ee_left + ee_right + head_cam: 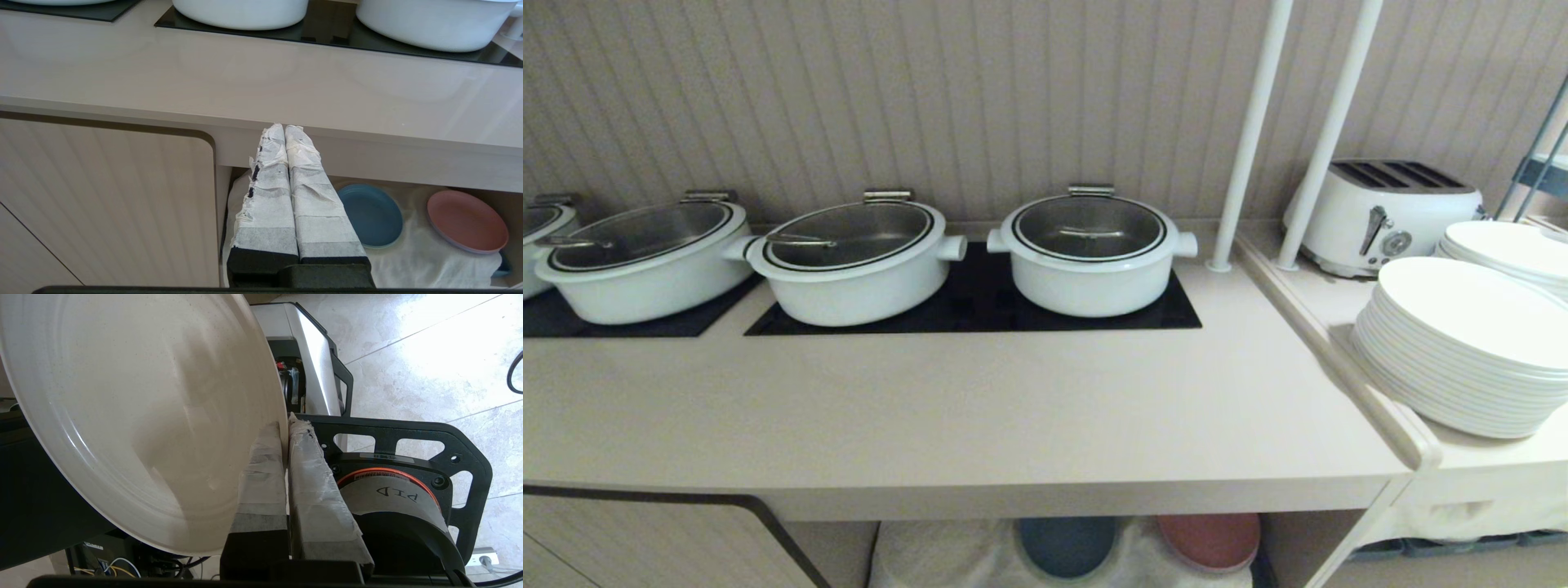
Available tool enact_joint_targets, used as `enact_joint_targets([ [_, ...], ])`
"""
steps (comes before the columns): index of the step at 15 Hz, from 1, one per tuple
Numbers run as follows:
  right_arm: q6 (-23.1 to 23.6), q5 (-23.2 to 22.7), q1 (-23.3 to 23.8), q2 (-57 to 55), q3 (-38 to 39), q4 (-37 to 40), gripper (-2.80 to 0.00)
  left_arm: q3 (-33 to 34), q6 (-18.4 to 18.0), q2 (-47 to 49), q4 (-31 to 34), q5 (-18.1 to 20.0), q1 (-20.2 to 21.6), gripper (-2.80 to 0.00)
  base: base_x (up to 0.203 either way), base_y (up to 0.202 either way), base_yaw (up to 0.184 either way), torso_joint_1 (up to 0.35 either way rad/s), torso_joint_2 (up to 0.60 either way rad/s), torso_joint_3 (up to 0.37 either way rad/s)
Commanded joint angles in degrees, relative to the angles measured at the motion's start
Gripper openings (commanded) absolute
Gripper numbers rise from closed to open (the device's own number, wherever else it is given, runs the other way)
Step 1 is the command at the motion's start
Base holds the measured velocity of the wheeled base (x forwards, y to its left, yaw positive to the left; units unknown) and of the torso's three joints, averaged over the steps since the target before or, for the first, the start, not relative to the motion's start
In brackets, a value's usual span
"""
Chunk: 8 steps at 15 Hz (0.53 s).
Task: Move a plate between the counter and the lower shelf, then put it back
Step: Put the plate in the cupboard
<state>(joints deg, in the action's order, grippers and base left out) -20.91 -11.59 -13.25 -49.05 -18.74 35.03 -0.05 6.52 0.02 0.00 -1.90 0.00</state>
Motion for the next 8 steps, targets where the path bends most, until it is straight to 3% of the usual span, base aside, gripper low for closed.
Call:
enact_joint_targets([
  [1, -0.2, 0.0, 0.0, -0.3, 0.0, 0.3, -2.80, 0.0, 0.1, 0.0, 0.0, 0.0, 0.0, -2.80, 0.000, 0.000, 0.000, 0.000, 0.00, 0.000],
  [8, -0.1, 0.1, 0.0, -1.8, 0.2, -1.4, -2.80, 0.0, 0.1, 0.0, 0.0, 0.0, 0.0, -2.80, 0.000, 0.000, 0.000, 0.000, 0.00, 0.000],
])
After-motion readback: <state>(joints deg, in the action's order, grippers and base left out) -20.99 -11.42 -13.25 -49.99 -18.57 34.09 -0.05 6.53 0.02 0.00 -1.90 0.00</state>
